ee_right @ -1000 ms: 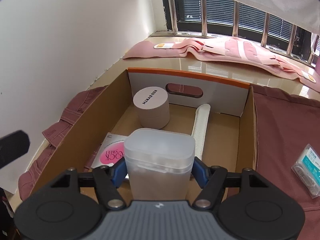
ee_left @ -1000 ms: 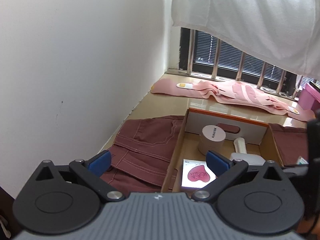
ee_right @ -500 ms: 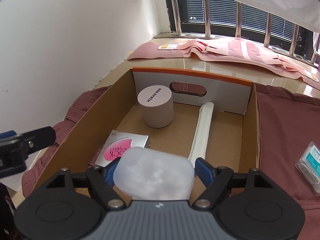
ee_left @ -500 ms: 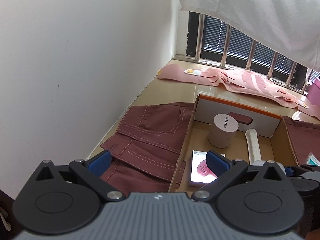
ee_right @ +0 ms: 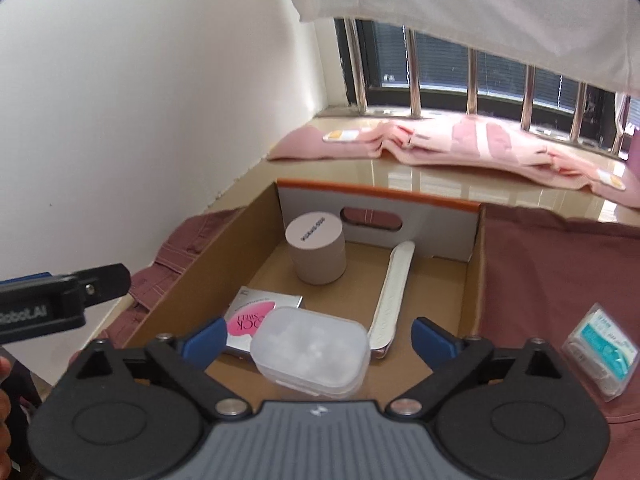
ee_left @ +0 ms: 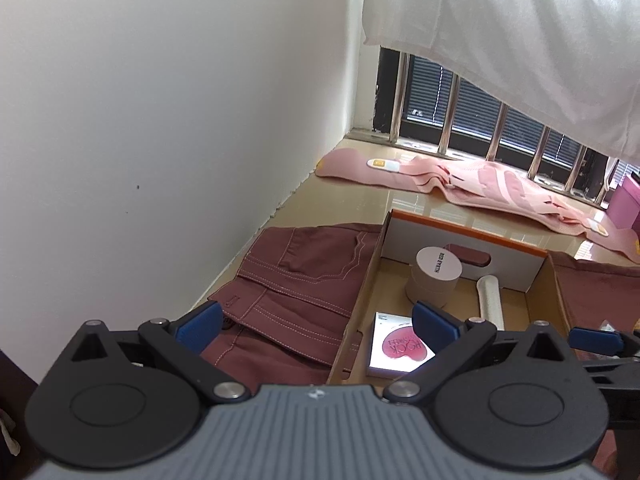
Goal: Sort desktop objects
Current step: 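Lower the clear swab container into the cardboard box and open the right tool, then move both tools back from the box toward the items on the cloth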
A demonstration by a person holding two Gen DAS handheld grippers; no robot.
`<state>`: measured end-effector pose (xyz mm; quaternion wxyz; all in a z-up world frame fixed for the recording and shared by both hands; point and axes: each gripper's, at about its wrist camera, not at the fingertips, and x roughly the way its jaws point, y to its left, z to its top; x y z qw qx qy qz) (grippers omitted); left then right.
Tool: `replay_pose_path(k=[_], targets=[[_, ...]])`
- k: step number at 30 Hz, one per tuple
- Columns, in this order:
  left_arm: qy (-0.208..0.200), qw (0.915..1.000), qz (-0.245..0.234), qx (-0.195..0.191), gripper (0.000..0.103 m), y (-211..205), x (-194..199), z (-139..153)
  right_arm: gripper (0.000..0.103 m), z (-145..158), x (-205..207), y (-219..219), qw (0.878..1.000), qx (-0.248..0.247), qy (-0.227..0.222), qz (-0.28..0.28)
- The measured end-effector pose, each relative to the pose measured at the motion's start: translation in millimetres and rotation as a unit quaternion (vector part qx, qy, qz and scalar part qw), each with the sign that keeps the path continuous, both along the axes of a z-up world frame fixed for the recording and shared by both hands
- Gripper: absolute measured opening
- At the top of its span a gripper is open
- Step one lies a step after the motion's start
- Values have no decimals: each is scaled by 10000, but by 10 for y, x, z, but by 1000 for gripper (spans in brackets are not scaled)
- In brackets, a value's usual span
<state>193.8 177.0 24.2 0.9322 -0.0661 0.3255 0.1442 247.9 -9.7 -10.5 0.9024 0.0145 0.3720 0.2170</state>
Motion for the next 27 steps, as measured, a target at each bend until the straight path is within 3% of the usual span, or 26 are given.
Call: replay_pose_path(k=[13,21,27], targets=[[-302,9980,-535,-138,103,-513,-396,151,103,411,-602,-940,9974,409,-572,-158],[-580,9916,-1127,-274,103,-972,-711,137,103,411,-1066,-1734,9914,385,-1025,-717],[-785,9833,-1636,-125,103,-1413,-924,36,103,323,-1409,-2162,9861,311,-1242,-1058]])
